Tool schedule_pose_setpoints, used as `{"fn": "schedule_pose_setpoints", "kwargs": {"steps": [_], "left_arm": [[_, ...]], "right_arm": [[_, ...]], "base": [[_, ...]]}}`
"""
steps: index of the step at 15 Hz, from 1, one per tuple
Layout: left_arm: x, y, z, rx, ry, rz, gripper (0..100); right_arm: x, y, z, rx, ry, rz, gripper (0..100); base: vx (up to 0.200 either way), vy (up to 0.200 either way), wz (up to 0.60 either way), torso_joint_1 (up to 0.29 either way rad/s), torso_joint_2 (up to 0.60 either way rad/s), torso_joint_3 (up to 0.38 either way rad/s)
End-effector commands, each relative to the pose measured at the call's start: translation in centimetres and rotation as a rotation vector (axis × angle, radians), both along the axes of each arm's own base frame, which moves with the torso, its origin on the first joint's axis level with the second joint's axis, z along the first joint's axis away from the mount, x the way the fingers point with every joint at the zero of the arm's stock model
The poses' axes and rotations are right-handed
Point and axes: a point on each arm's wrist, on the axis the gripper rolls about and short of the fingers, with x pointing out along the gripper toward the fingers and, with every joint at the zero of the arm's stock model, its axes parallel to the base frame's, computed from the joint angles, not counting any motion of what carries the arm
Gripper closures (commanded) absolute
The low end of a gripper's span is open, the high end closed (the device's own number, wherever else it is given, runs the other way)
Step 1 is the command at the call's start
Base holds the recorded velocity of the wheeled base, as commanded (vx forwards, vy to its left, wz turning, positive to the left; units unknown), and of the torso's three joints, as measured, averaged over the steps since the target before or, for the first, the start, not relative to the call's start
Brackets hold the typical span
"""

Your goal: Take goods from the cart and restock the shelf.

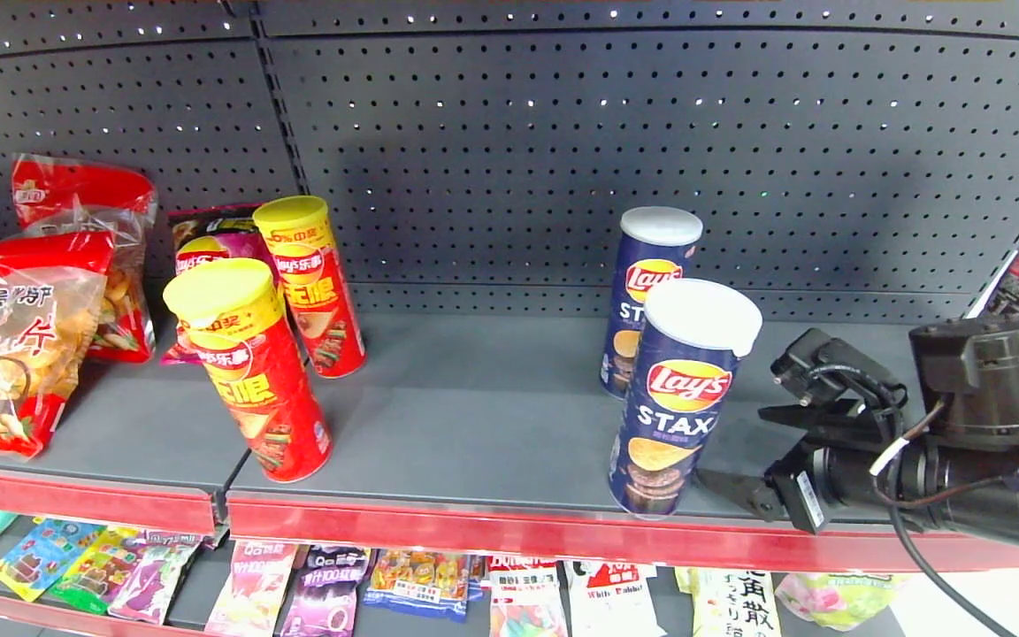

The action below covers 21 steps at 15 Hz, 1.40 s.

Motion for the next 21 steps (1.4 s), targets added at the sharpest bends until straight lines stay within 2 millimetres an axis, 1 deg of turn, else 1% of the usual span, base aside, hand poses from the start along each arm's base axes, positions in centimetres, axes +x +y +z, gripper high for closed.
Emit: {"fn": "schedule_pose_setpoints", "kwargs": {"steps": [1,7,17,18,20,21], "left_arm": [[0.0,0.0,0.0,0.000,0.000,0.000,0],[0.0,0.0,0.0,0.000,0.002,0.000,0],[0.0,0.0,0.0,0.000,0.000,0.000,0],[0.0,0.0,0.0,0.000,0.000,0.000,0],[0.0,0.0,0.0,0.000,0.000,0.000,0],[0.0,0.0,0.0,0.000,0.000,-0.003,0]], "right_arm": [[0.2,0.4,-0.1,-0.002,0.004,0.011,0],[0.4,1.0,0.0,-0.001,0.001,0.029,0],[0.3,0.9,-0.2,-0.003,0.006,0.028,0],[0.2,0.7,-0.2,-0.004,0.008,0.023,0],[-0.2,0.4,0.3,0.006,-0.013,0.018,0],[-1.7,-0.4,1.2,0.023,-0.052,0.010,0]], "base": [[0.000,0.000,0.00,0.000,0.00,0.000],[0.000,0.000,0.00,0.000,0.00,0.000],[0.000,0.000,0.00,0.000,0.00,0.000],[0.000,0.000,0.00,0.000,0.00,0.000],[0.000,0.000,0.00,0.000,0.00,0.000],[0.000,0.000,0.00,0.000,0.00,0.000]]}}
